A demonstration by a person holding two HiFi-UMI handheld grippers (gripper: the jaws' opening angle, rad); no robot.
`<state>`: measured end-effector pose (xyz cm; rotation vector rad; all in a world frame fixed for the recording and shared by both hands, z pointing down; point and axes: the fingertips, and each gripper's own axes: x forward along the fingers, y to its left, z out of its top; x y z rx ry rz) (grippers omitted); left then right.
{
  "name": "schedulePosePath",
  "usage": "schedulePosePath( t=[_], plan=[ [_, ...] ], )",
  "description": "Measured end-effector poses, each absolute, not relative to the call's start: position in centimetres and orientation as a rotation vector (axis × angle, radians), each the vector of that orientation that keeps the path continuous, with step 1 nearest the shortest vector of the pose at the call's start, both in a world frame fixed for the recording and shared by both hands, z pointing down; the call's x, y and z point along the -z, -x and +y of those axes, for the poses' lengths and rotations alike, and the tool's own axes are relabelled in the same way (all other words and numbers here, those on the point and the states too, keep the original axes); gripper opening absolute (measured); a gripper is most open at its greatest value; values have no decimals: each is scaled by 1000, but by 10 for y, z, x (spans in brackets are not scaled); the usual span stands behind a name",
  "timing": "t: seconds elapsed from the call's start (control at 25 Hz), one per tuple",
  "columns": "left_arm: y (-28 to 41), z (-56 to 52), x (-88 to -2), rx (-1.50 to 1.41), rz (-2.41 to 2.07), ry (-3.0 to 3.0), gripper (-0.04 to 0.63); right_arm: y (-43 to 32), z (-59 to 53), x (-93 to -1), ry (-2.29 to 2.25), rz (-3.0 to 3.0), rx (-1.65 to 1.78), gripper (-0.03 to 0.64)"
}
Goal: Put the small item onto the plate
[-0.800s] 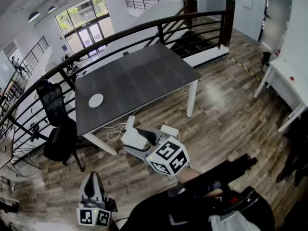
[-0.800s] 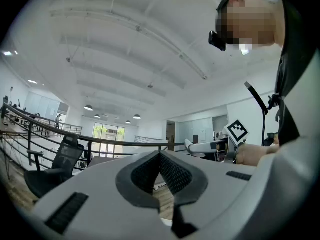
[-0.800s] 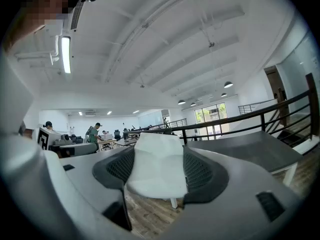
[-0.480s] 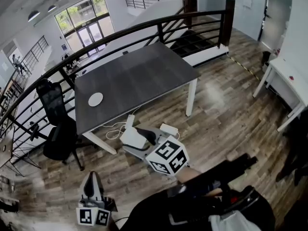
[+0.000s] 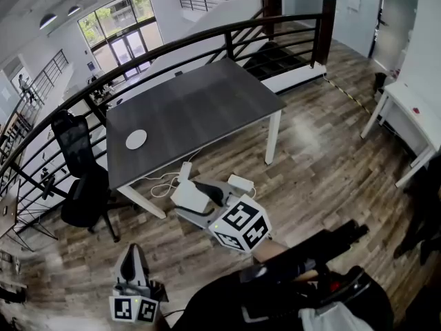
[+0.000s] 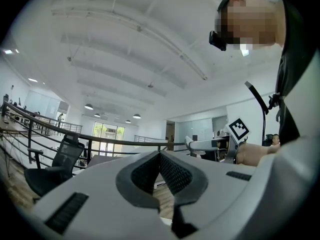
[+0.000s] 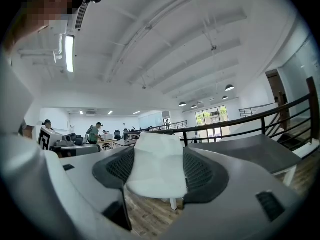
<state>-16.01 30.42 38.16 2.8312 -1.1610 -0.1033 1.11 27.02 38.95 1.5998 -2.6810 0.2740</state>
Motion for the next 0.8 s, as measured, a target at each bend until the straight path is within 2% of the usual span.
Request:
schedulePosePath(
  t=[0.28,0.6,0.8],
  plan=[
    [178,313,-386,111,-1108,-2843,5,10,277,-390,-1603,-2685,-263,311],
    [233,318,-393,126,-1086,-2844,5,60,280,-389,-1626,-2668,-256,311],
    [242,319,-392,136,-1087,-2849,5,60,279,-386,-1650,-2657,-248,311]
  ],
)
